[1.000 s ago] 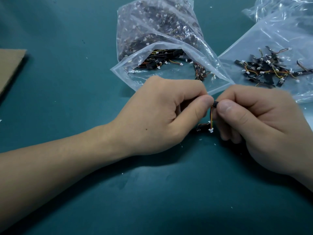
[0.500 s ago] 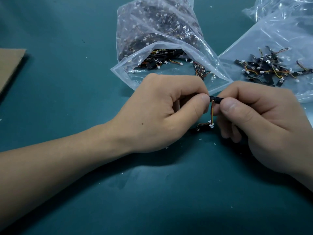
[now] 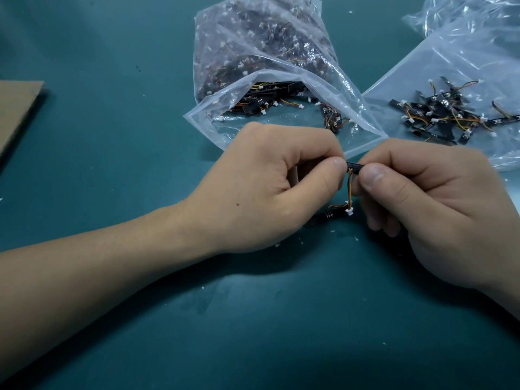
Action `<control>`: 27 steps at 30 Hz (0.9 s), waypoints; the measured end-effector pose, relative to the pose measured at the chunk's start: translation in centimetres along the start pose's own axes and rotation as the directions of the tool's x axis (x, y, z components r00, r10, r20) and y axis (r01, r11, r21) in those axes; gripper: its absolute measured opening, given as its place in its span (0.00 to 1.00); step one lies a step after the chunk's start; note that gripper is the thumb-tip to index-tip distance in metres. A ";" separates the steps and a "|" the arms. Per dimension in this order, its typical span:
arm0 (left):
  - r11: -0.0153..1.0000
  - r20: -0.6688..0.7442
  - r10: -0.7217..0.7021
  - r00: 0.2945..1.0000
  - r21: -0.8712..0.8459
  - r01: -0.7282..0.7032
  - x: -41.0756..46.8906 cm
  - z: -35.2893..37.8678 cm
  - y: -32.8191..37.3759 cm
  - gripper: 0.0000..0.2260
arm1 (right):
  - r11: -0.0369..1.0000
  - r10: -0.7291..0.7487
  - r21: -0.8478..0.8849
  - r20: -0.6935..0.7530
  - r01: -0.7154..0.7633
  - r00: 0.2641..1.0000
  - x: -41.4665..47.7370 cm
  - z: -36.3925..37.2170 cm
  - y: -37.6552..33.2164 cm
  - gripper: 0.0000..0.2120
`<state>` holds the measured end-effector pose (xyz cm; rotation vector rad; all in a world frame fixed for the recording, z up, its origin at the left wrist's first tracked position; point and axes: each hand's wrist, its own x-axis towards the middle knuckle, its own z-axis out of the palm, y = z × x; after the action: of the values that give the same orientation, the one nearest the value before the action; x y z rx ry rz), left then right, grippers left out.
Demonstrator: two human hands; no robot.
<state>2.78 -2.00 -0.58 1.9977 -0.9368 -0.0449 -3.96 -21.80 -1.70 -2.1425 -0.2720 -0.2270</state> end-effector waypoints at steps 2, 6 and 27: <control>1.000 -0.004 0.002 1.000 0.003 -0.002 0.0 0.0 0.0 0.09 | 1.000 -0.001 -0.001 -0.001 0.001 1.000 0.0 0.0 0.0 0.12; 1.000 -0.002 0.001 1.000 0.001 -0.001 0.0 0.1 -0.1 0.09 | 1.000 -0.007 -0.010 -0.002 0.007 1.000 0.0 0.0 0.0 0.13; 0.999 0.015 -0.023 1.000 -0.040 0.024 -0.1 0.1 -0.1 0.09 | 1.000 -0.018 -0.017 -0.004 0.018 1.000 -0.1 0.1 0.0 0.11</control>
<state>2.73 -2.03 -0.73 1.9740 -0.9149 -0.0910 -4.02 -21.76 -1.80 -2.1564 -0.2882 -0.2450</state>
